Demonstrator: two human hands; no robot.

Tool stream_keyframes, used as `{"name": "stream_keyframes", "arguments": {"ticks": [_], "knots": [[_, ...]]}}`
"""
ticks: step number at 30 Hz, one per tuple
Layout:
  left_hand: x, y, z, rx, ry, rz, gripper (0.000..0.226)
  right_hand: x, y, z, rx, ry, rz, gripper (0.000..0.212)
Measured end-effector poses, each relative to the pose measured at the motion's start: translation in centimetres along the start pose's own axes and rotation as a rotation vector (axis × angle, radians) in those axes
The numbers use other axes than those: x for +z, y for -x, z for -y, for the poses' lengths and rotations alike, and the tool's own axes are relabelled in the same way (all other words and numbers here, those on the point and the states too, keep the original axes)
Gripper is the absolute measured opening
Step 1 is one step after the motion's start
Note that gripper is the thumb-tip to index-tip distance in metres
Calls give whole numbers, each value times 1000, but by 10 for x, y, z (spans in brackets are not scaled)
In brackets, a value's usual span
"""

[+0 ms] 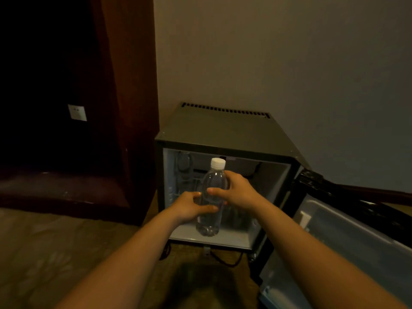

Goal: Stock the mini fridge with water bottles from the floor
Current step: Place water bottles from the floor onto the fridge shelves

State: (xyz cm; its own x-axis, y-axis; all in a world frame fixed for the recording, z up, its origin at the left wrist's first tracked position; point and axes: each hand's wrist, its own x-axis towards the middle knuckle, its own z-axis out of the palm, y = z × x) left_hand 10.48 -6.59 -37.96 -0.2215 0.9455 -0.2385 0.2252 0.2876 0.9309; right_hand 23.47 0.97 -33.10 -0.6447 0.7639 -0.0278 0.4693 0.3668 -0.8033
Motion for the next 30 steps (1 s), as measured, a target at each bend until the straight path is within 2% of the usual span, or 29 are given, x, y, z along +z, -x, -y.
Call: {"name": "stream_keyframes", "arguments": {"ticks": [6,10,13,17,24,30], "knots": [[-13,-29,23,-33,-27,-10,34,16,-33,-14,-12,48,50,61],[-18,-48,32,-3,-35,-120,31,25,-54,-23,-12,86,8,62],[-21,-65,36,0,-37,-203,32,32,-73,-28,22,56,-50,57],[-29,-91,44,-45,13,-233,37,43,-100,-35,87,55,-108,45],[-33,-124,48,-70,36,-187,40,51,-144,-53,183,68,-149,32],[-34,-138,52,-80,-33,-156,43,59,-168,-57,261,152,-64,45]]}}
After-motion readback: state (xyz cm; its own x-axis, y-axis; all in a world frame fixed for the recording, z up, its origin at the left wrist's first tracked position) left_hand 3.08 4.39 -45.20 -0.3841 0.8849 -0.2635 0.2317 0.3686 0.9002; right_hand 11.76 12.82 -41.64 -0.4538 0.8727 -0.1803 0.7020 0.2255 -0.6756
